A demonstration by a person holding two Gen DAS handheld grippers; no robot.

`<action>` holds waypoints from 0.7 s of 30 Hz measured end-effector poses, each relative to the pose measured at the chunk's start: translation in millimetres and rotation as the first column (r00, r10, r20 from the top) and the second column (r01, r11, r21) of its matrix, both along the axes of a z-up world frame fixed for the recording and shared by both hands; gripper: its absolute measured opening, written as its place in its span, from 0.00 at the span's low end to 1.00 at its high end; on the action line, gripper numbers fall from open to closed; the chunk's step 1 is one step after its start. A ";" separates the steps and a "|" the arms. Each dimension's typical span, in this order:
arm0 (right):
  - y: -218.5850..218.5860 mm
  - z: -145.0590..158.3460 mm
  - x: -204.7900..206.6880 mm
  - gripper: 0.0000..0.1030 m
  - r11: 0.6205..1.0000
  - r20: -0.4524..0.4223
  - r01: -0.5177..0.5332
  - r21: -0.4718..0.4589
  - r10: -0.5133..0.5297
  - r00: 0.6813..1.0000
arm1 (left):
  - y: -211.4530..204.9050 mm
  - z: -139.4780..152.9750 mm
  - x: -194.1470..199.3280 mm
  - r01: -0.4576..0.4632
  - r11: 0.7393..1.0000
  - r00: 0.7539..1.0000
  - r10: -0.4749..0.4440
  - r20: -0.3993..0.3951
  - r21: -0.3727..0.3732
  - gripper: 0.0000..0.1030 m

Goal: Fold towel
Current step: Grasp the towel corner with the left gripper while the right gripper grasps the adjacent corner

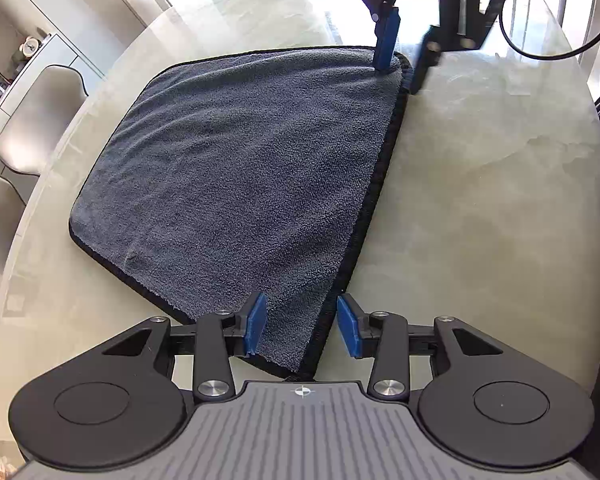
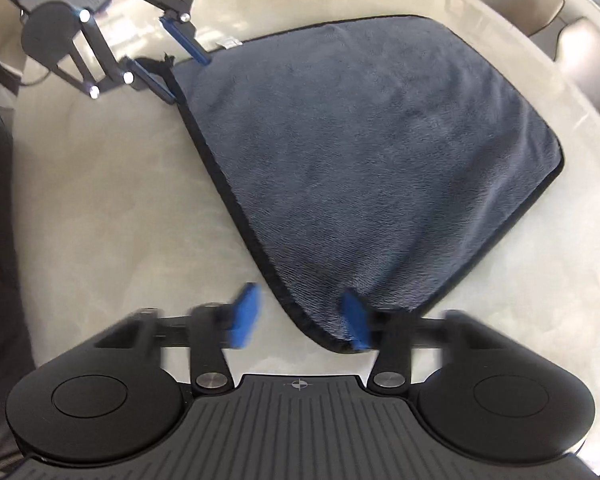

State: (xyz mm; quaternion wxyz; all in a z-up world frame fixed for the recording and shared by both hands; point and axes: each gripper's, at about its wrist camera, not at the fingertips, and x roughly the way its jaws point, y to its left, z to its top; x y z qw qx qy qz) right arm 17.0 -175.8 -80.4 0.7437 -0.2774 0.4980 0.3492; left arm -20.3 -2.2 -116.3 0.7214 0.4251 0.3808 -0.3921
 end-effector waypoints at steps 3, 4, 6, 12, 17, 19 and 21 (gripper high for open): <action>-0.1 1.7 11.2 0.08 0.997 -0.001 0.077 -0.005 -0.077 0.997 | -1.7 2.7 -4.3 0.036 0.999 0.999 -0.037 0.013 0.022 0.41; -0.6 5.6 13.5 0.08 0.996 0.003 0.092 0.009 -0.092 0.996 | -2.7 3.0 -6.5 0.053 0.998 0.998 -0.054 0.019 0.030 0.41; -2.4 12.9 15.3 0.08 0.994 0.009 0.104 0.030 -0.104 0.995 | -4.9 3.1 -9.6 0.078 0.996 0.996 -0.079 0.027 0.042 0.42; -14.6 28.6 27.3 0.08 0.977 -0.016 0.186 0.108 -0.185 0.983 | -8.6 3.1 0.4 0.010 1.000 1.000 -0.010 0.018 0.014 0.48; -23.0 32.5 35.8 0.08 0.965 -0.010 0.225 0.136 -0.225 0.974 | -7.2 3.0 21.9 -0.093 0.995 0.993 0.090 -0.076 -0.037 0.07; -25.0 33.7 39.4 0.08 0.963 -0.011 0.230 0.140 -0.231 0.973 | -9.4 4.6 22.8 -0.090 0.996 0.995 0.089 -0.049 -0.023 0.07; -24.4 32.5 43.4 0.08 0.962 -0.011 0.231 0.143 -0.232 0.973 | -8.4 9.0 27.0 -0.100 0.995 0.994 0.098 -0.048 -0.031 0.06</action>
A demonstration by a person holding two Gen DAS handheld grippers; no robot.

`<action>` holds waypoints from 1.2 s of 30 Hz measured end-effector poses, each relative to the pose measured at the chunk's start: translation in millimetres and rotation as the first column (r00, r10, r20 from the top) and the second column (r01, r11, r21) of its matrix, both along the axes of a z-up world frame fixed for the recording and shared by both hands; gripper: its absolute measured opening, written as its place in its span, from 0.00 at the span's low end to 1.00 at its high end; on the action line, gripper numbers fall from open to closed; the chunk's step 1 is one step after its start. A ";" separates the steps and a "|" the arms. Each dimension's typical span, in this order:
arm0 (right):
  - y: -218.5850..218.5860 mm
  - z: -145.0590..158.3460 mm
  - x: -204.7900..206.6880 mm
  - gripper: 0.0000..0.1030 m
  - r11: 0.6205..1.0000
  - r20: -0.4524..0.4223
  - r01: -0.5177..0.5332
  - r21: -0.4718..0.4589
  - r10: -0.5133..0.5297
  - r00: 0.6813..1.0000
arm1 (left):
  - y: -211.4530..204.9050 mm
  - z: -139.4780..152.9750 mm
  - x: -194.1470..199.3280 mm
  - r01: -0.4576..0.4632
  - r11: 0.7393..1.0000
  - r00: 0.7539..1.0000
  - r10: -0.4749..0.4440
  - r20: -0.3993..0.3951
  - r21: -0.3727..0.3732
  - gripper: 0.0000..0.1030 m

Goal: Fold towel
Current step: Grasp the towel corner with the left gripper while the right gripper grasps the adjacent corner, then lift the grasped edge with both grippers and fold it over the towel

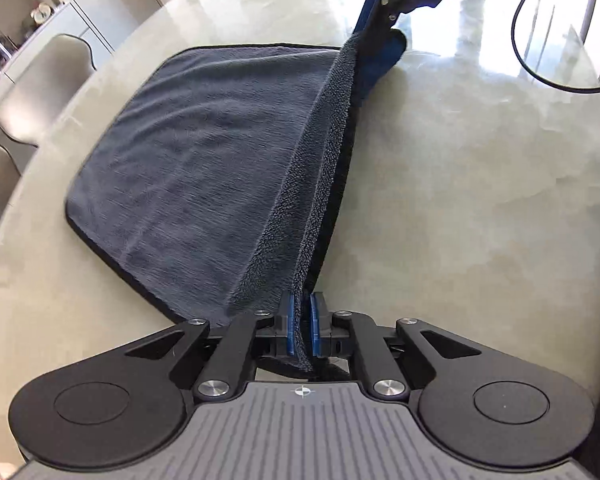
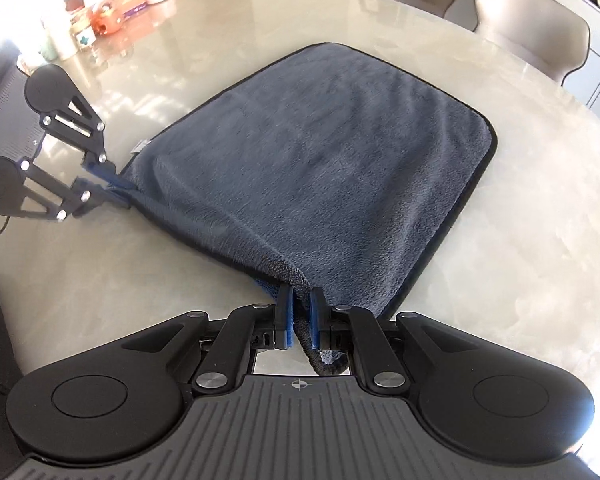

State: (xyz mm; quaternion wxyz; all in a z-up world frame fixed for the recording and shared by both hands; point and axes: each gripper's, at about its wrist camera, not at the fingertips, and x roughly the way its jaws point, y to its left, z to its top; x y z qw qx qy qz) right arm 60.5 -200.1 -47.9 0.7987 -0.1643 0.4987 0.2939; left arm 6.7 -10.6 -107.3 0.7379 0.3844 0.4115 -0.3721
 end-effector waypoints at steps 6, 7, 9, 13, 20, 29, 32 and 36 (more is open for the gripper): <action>1.6 -3.4 -5.0 0.11 0.999 0.020 -0.031 -0.022 0.031 0.999 | 10.4 11.4 16.5 -0.062 0.997 0.997 0.059 -0.045 -0.052 0.06; 3.8 -4.4 -7.7 0.11 0.998 0.026 -0.053 -0.037 0.054 0.998 | 10.7 12.5 17.9 -0.060 0.997 0.998 0.058 -0.038 -0.049 0.06; 9.2 -6.9 -11.6 0.13 0.992 0.047 -0.097 -0.076 0.101 0.994 | 8.6 12.3 22.2 -0.053 0.998 0.998 0.052 -0.032 -0.035 0.06; 19.4 -14.8 -20.5 0.22 0.979 0.057 -0.157 -0.130 0.166 0.985 | 10.3 14.7 28.9 -0.062 0.998 0.998 0.061 -0.020 -0.034 0.06; 35.2 -24.8 -40.0 0.30 0.942 0.099 -0.237 -0.237 0.266 0.959 | 14.7 19.7 34.3 -0.062 0.998 0.998 0.062 -0.002 -0.029 0.06; 23.9 -17.2 -43.1 0.09 0.951 0.127 -0.155 -0.268 0.194 0.973 | 13.8 28.6 37.3 -0.044 0.999 0.998 0.045 0.036 -0.027 0.06; 18.5 0.8 -32.1 0.08 0.962 0.178 -0.114 -0.247 0.161 0.971 | 14.4 40.8 44.7 -0.045 0.999 0.996 0.047 0.078 -0.031 0.06; 9.7 27.8 -2.6 0.08 0.979 0.259 -0.053 -0.197 0.104 0.960 | 13.3 53.5 68.1 -0.054 0.998 0.988 0.058 0.143 -0.030 0.06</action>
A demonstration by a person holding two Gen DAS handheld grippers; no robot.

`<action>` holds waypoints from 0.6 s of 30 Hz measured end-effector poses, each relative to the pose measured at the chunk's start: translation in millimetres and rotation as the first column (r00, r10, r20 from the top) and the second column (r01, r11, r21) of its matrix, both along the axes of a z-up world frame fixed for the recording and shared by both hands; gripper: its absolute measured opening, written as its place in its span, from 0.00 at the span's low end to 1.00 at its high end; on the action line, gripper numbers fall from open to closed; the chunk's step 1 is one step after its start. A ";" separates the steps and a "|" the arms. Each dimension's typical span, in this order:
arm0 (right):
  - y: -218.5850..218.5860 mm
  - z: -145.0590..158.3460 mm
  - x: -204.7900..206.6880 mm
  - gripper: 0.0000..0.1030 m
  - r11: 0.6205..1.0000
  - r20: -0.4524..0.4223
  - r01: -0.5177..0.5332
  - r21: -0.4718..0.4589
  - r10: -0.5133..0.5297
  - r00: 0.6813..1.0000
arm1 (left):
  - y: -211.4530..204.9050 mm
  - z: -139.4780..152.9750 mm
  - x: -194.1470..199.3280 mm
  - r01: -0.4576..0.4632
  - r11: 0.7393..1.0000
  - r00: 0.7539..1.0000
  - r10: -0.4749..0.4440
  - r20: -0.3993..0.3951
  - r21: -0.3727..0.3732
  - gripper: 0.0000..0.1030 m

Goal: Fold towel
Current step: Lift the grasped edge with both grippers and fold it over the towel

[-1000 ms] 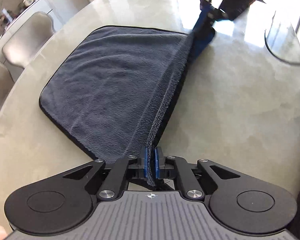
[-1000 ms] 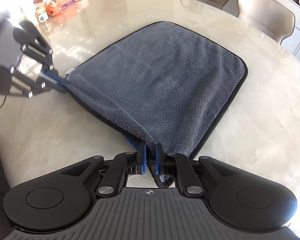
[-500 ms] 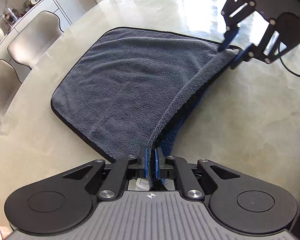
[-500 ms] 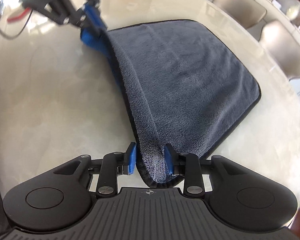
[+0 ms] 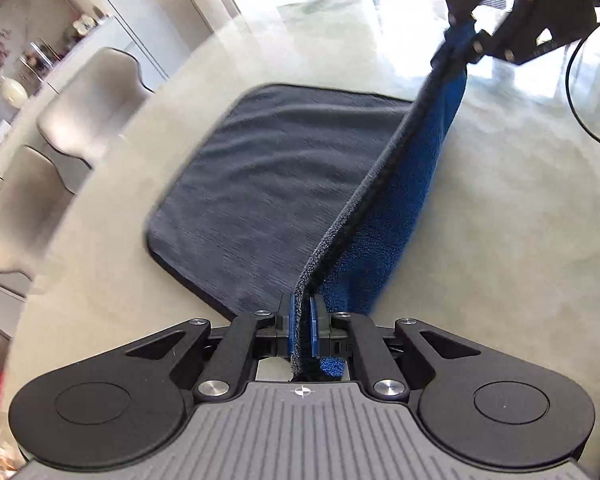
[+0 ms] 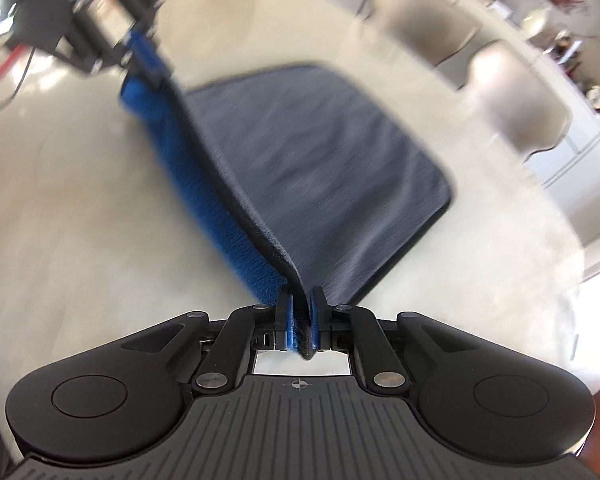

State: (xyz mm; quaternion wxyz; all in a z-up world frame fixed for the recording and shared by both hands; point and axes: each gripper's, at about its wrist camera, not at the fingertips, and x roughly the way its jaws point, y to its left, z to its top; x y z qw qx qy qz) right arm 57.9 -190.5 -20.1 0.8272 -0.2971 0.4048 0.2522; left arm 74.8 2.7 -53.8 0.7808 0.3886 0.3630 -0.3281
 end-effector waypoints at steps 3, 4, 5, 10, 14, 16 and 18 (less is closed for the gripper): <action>-3.0 11.5 25.0 0.08 1.000 0.058 0.009 0.000 -0.009 0.998 | -2.3 8.9 20.9 -0.009 1.000 0.999 0.009 0.050 0.001 0.06; -3.2 12.8 32.7 0.08 1.000 0.076 0.008 -0.012 -0.007 0.997 | -3.3 10.9 25.9 -0.010 1.000 0.998 0.010 0.062 0.001 0.06; -3.7 13.0 40.4 0.08 1.000 0.085 0.008 -0.019 -0.006 0.996 | -4.8 13.6 34.8 -0.014 1.000 0.997 0.014 0.076 0.000 0.06; -7.7 11.3 82.9 0.08 1.000 0.102 0.009 -0.023 -0.007 0.995 | -9.4 16.0 75.7 -0.042 0.999 0.993 0.042 0.114 -0.003 0.06; -9.0 5.8 113.9 0.08 0.999 0.092 0.009 -0.035 -0.006 0.996 | -13.3 8.5 110.6 -0.066 0.998 0.992 0.065 0.106 -0.001 0.06; -9.9 4.8 123.2 0.08 0.999 0.076 0.016 -0.037 -0.014 0.997 | -14.1 3.8 125.3 -0.079 0.997 0.992 0.079 0.097 -0.001 0.06; -10.2 1.1 136.1 0.08 0.999 0.062 0.023 -0.036 -0.020 0.998 | -14.4 -1.5 139.9 -0.093 0.996 0.992 0.093 0.086 0.000 0.07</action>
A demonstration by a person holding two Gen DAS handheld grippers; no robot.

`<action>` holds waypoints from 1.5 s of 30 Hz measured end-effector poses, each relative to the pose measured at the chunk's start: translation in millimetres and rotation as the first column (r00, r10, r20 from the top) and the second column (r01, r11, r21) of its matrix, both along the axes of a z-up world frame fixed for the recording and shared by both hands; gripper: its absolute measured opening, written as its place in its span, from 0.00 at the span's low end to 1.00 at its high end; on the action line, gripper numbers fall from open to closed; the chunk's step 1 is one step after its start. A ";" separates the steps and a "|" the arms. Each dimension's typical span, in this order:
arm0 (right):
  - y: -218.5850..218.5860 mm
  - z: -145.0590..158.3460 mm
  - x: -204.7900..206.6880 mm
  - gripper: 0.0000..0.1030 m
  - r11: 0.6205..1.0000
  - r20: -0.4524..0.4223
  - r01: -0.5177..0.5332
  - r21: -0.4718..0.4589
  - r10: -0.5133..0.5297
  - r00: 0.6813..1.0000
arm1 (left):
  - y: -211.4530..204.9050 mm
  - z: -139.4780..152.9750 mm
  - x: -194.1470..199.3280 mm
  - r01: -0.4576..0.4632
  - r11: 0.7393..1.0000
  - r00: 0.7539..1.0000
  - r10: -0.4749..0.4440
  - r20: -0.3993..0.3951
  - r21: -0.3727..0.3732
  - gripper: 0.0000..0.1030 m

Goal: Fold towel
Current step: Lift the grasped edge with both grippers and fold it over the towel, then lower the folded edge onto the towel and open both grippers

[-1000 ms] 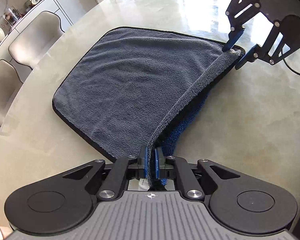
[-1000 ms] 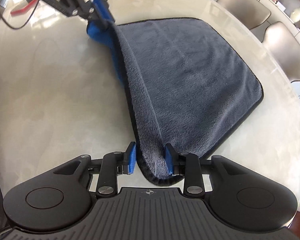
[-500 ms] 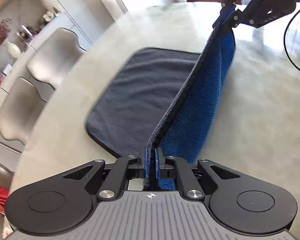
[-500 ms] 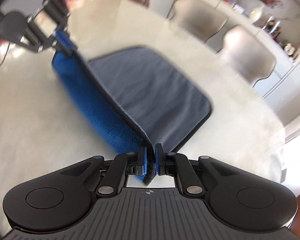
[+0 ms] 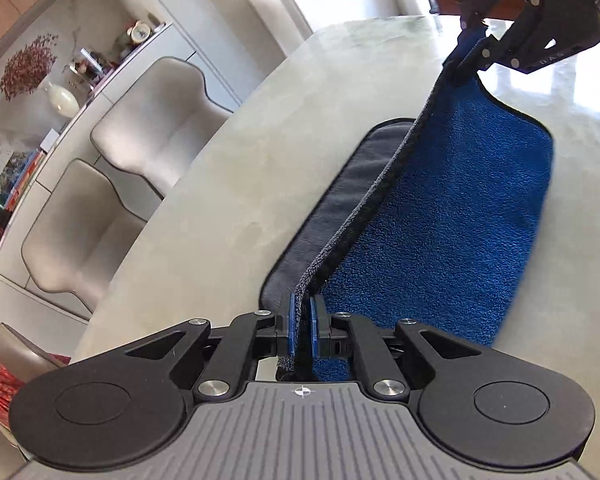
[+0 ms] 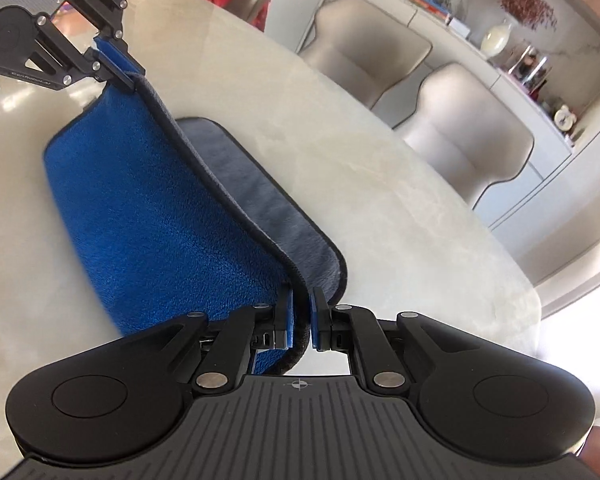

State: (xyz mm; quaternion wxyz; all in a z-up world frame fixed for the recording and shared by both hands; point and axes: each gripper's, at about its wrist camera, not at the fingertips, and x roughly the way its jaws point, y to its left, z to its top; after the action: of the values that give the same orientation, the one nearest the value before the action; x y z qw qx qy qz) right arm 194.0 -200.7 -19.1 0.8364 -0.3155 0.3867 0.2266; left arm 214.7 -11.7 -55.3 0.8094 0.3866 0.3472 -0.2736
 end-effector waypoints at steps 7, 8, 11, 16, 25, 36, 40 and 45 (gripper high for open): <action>1.6 -21.4 41.5 0.08 1.000 -0.029 0.001 -0.008 -0.001 1.000 | 5.1 -16.7 34.7 -0.039 0.999 0.999 0.039 -0.034 -0.015 0.08; 1.0 -24.5 47.4 0.08 1.000 -0.036 0.006 -0.005 -0.007 0.999 | 7.0 -19.7 40.4 -0.053 0.998 0.998 0.051 -0.047 -0.024 0.08; -0.2 -31.5 58.0 0.08 1.000 -0.049 0.020 0.006 -0.020 0.999 | 9.7 -26.3 52.4 -0.082 0.996 0.995 0.079 -0.066 -0.043 0.08; 1.0 -39.3 61.5 0.08 1.000 -0.051 0.018 -0.004 -0.018 0.999 | 11.3 -32.0 59.8 -0.097 0.994 0.993 0.094 -0.072 -0.043 0.08; 2.5 -54.2 66.1 0.09 0.998 -0.131 0.052 -0.027 -0.055 0.990 | 12.0 -44.2 77.7 -0.134 0.990 0.983 0.128 -0.128 -0.041 0.14; -8.0 -56.8 57.2 0.10 0.989 -0.172 0.146 -0.008 -0.145 0.974 | 20.1 -34.3 85.1 -0.212 0.974 0.977 0.209 -0.042 -0.079 0.34; -10.9 -58.7 49.7 0.12 0.982 -0.160 0.186 -0.045 -0.191 0.969 | 17.7 -33.1 69.9 -0.196 0.977 0.981 0.195 -0.018 -0.087 0.34; -10.7 -48.8 26.1 0.12 0.979 -0.119 0.205 -0.013 -0.205 0.972 | 15.9 -29.7 51.5 -0.190 0.974 0.982 0.188 -0.026 -0.123 0.35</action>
State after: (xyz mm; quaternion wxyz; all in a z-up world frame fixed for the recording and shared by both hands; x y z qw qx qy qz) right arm 220.1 -211.4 -67.9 0.8306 -0.2602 0.4666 0.1574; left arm 266.2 4.2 -85.0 0.8519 0.2986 0.3702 -0.2192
